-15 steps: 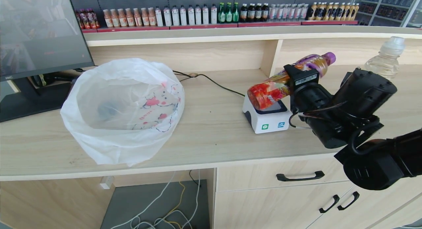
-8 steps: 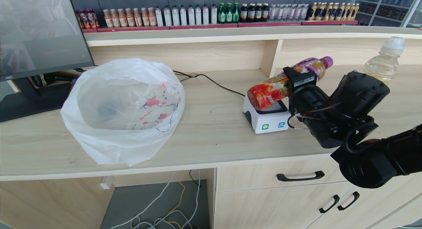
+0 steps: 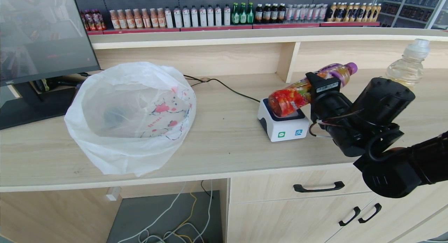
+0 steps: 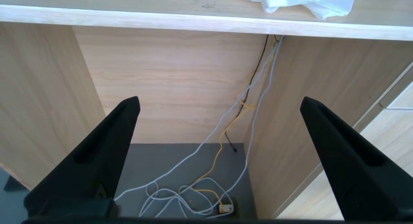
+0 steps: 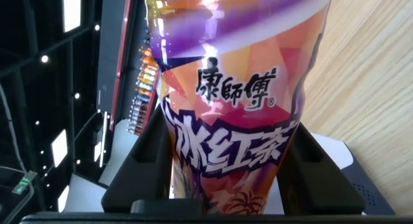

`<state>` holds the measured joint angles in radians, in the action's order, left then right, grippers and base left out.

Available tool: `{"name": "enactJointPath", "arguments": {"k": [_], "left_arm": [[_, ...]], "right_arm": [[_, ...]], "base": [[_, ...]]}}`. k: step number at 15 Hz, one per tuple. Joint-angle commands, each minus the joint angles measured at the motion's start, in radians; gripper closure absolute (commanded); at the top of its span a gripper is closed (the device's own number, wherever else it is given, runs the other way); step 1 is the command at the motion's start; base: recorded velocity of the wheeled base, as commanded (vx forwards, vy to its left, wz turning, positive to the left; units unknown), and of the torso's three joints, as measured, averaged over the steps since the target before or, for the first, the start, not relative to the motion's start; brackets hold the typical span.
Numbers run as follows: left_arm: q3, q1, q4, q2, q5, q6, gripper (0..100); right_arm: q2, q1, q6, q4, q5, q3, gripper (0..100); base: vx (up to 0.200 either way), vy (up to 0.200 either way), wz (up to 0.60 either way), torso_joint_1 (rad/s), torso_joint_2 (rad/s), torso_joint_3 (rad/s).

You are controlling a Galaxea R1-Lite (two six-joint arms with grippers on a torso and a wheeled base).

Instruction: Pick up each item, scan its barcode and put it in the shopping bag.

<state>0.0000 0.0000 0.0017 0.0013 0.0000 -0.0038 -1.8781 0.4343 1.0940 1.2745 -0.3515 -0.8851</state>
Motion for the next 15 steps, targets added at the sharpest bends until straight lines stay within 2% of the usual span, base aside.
{"name": "enactJointPath", "arguments": {"k": [1, 6, 12, 15], "left_arm": [[0.0, 0.0, 0.0, 0.0, 0.0, -0.001, 0], [0.0, 0.0, 0.0, 0.0, 0.0, -0.001, 0], [0.0, 0.0, 0.0, 0.0, 0.0, -0.001, 0], [0.0, 0.0, 0.0, 0.0, 0.0, -0.001, 0]], "right_arm": [[-0.001, 0.0, 0.001, 0.002, 0.0, 0.005, 100], [0.004, 0.0, 0.015, 0.003, -0.001, 0.006, 100], [0.042, 0.003, 0.023, -0.004, 0.002, -0.066, 100], [0.056, 0.009, -0.033, -0.003, 0.006, -0.074, 100]], "base": [[0.0, 0.0, 0.0, 0.0, 0.0, 0.0], [0.0, 0.0, 0.0, 0.0, 0.0, 0.0], [0.0, 0.0, 0.0, 0.0, 0.0, 0.0], [0.0, 0.0, 0.0, 0.0, 0.0, 0.0]]}}
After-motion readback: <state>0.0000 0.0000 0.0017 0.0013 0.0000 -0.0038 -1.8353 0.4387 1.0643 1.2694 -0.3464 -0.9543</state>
